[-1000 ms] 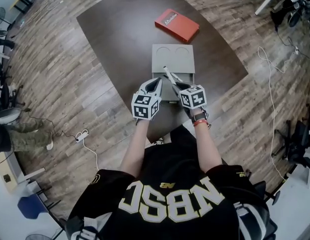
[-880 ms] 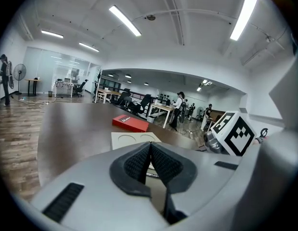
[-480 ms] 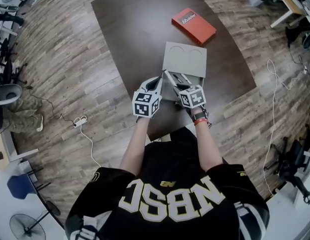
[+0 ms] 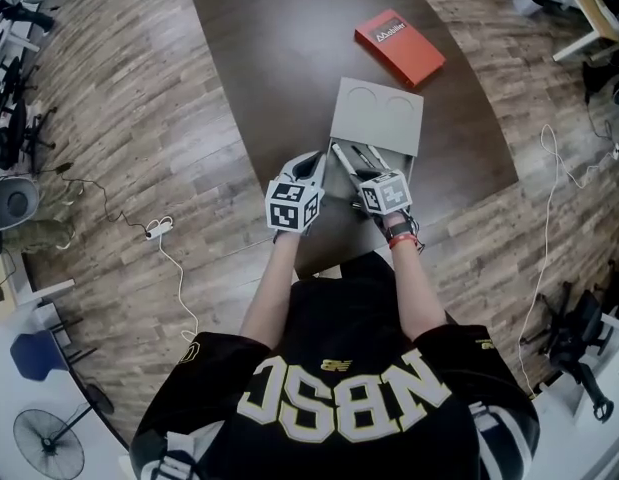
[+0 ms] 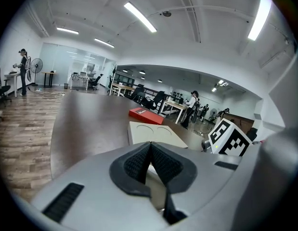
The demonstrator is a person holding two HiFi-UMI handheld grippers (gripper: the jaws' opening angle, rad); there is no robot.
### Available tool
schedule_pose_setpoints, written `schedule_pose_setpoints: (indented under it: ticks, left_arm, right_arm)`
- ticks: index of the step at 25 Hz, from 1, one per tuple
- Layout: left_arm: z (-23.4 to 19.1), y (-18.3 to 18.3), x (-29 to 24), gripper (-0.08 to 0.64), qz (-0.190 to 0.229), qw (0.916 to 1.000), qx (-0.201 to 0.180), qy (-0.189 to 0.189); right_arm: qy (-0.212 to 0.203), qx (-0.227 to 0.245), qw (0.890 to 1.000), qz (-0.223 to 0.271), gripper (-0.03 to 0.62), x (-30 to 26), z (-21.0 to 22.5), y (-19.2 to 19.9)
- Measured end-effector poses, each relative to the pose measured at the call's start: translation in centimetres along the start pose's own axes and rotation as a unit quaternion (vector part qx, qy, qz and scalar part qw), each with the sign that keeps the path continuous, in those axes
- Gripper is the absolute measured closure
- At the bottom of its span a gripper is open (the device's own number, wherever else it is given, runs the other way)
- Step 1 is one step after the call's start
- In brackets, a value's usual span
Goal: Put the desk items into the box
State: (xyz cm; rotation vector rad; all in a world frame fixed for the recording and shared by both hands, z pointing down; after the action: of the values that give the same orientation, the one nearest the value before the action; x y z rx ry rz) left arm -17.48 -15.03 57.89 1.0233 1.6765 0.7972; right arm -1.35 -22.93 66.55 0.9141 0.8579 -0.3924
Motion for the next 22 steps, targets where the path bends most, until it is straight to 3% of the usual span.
schedule_pose_setpoints:
  ticks: [13,22]
  left_arm:
    - [-0.3,0.9,-0.7,0.545,-0.013,0.9999,0.006,0.000]
    - [-0.2,0.7,-0.7,0.543,-0.019,0.9998,0.001,0.010]
  right_arm:
    - [0.013,0.028,0.999,-0.037,0.517,-1.5,0.3,0.4]
    - [0.021,0.014,0.999,-0.033,0.503,-1.5,0.5,0.6]
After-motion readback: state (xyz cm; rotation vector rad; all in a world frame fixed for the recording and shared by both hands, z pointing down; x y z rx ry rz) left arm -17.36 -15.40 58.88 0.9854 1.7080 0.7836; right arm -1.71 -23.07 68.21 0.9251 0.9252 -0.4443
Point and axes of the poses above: the fingertips, and each gripper's own axes: x backward along the fingers, z to its right, y out of its underside, the point moved 9 cm from there along x, backward along the fingers, and after that the axes turned 1 degree about -x, right-handed, at the moved point
